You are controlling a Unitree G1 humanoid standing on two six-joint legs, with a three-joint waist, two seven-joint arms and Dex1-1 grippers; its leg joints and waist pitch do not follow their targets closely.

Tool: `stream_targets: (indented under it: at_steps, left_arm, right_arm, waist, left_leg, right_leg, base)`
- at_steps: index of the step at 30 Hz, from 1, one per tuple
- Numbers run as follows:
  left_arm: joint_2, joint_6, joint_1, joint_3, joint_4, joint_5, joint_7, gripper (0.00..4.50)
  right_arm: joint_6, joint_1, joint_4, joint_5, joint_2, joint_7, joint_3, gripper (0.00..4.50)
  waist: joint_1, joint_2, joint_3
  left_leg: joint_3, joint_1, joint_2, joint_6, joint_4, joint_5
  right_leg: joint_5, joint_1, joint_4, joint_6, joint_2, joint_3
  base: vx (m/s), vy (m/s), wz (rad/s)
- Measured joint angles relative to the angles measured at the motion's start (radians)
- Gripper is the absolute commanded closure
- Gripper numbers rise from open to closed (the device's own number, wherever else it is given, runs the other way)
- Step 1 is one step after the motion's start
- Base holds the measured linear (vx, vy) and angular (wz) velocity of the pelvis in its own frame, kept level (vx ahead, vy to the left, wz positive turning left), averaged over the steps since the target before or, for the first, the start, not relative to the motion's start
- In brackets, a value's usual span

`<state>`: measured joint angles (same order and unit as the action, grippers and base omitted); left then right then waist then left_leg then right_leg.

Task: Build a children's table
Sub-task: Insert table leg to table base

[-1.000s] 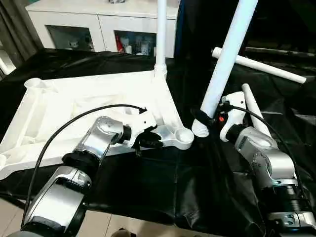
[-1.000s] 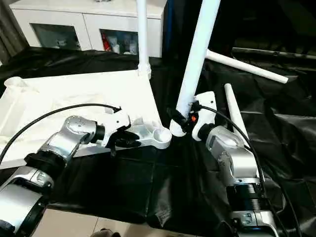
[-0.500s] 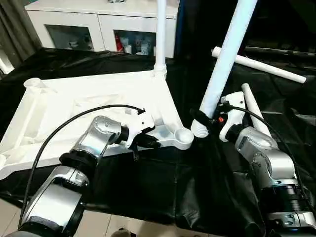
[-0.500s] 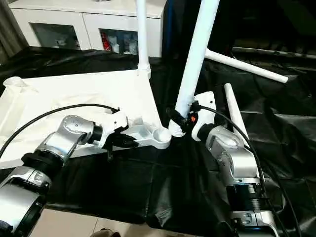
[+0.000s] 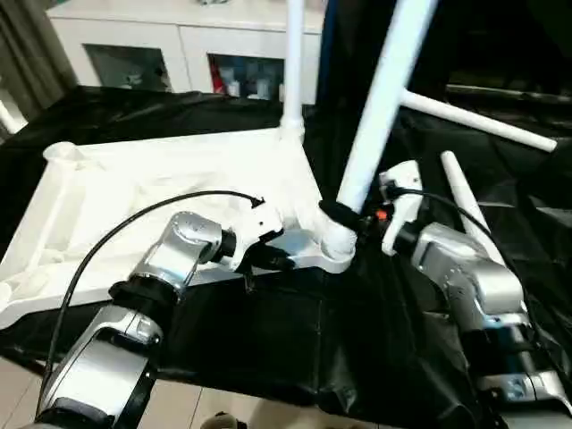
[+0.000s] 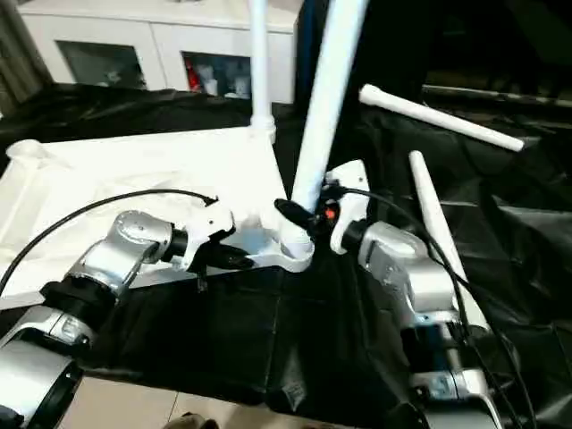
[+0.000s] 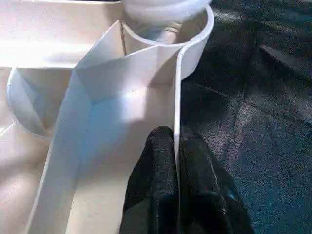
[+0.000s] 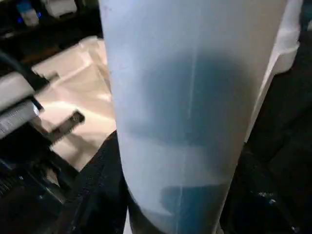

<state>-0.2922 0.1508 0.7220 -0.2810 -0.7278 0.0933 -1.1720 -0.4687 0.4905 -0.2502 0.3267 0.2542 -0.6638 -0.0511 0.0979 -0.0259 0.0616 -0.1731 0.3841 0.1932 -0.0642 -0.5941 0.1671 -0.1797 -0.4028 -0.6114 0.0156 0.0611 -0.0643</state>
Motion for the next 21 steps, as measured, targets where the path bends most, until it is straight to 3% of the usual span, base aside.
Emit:
stream_targets:
  at_steps: [7, 21]
  left_arm:
    - [-0.016, 0.020, -0.015, -0.001, 0.033, 0.000, 0.000, 4.50]
    - [-0.021, 0.041, -0.023, 0.000, 0.049, -0.001, -0.001, 4.50]
  right_arm:
    - [0.011, 0.040, -0.050, -0.034, 0.007, -0.025, -0.035, 2.59]
    - [0.043, 0.052, -0.118, -0.022, -0.007, -0.066, -0.015, 2.59]
  waist:
    - [-0.008, 0.006, 0.002]
    - [-0.009, 0.009, 0.000]
  left_leg:
    - [0.000, 0.000, 0.000, 0.000, 0.000, 0.000]
    - [0.000, 0.000, 0.000, 0.000, 0.000, 0.000]
  right_leg:
    - [0.000, -0.001, -0.001, 0.000, 0.000, 0.000]
    - [0.000, 0.000, -0.001, 0.000, 0.000, 0.000]
  base:
    - [0.000, 0.000, 0.00]
    - [0.000, 0.000, 0.00]
